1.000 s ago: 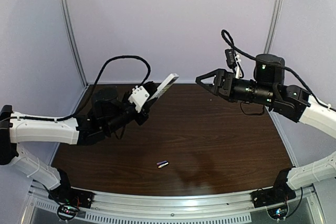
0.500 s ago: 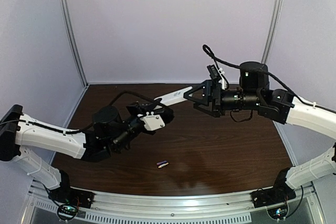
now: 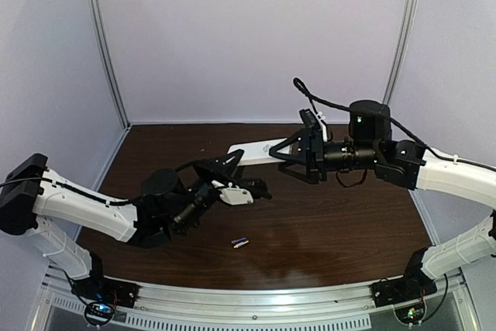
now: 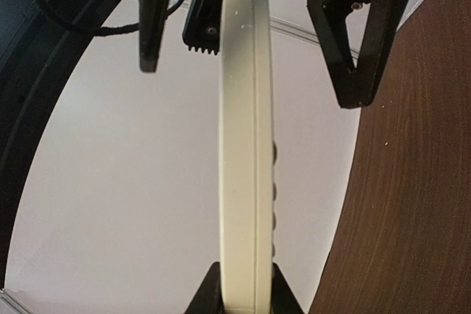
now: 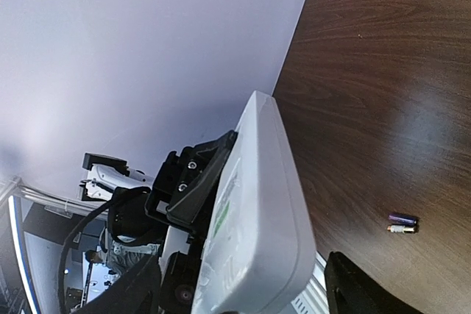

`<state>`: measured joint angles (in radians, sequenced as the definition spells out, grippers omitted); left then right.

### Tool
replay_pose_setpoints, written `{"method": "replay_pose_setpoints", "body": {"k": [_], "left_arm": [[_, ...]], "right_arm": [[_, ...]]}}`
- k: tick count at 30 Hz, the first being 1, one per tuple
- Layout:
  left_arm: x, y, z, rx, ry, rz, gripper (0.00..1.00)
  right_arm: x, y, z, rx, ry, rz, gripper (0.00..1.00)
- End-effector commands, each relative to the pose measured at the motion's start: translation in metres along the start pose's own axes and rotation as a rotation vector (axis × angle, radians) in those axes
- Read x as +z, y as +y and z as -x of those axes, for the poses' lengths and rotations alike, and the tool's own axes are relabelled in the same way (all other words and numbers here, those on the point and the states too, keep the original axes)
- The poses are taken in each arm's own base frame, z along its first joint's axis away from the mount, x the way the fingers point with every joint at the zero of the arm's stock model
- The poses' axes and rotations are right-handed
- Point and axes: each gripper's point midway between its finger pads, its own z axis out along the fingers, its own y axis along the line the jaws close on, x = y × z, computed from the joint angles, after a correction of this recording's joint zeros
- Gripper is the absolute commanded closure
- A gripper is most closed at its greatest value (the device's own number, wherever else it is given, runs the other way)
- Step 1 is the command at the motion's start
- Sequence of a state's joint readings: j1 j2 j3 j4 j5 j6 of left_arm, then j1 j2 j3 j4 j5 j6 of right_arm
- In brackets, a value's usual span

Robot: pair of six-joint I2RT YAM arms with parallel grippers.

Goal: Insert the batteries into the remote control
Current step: Pass from the left arm to the right

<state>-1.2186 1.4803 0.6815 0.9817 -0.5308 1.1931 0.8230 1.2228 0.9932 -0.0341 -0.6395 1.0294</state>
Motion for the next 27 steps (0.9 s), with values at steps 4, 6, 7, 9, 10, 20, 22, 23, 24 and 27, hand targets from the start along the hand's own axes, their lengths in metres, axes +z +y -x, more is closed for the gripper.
{"method": "replay_pose_setpoints", "body": {"k": [4, 6, 7, 9, 10, 20, 22, 23, 24, 27], "left_arm": [[-0.003, 0.012, 0.011, 0.094, -0.010, 0.111, 0.90], [-0.004, 0.013, 0.013, 0.114, -0.015, 0.129, 0.90], [-0.005, 0.012, 0.014, 0.124, -0.016, 0.134, 0.90], [-0.005, 0.011, 0.016, 0.142, -0.020, 0.142, 0.90], [-0.005, 0.009, 0.016, 0.151, -0.020, 0.140, 0.90], [-0.004, 0.003, 0.022, 0.209, -0.024, 0.163, 0.90], [-0.003, 0.003, 0.021, 0.217, -0.020, 0.164, 0.89], [-0.003, 0.001, 0.021, 0.220, -0.020, 0.162, 0.88], [-0.003, 0.001, 0.021, 0.219, -0.020, 0.165, 0.86], [-0.004, -0.001, 0.020, 0.226, -0.021, 0.172, 0.71]], "right_arm": [[0.003, -0.012, 0.000, 0.046, -0.002, -0.009, 0.26], [0.001, -0.017, 0.002, 0.057, -0.015, -0.021, 0.26], [0.000, -0.021, 0.003, 0.067, -0.019, -0.028, 0.27], [-0.001, -0.027, 0.003, 0.082, -0.021, -0.038, 0.31], [-0.001, -0.026, 0.005, 0.078, -0.029, -0.031, 0.34], [0.000, -0.024, 0.008, 0.086, -0.030, 0.006, 0.62], [0.000, -0.022, 0.008, 0.088, -0.028, 0.021, 0.69], [0.000, -0.021, 0.008, 0.088, -0.027, 0.030, 0.73], [-0.001, -0.019, 0.008, 0.089, -0.027, 0.039, 0.76], [-0.004, -0.014, 0.010, 0.083, -0.034, 0.063, 0.87]]}}
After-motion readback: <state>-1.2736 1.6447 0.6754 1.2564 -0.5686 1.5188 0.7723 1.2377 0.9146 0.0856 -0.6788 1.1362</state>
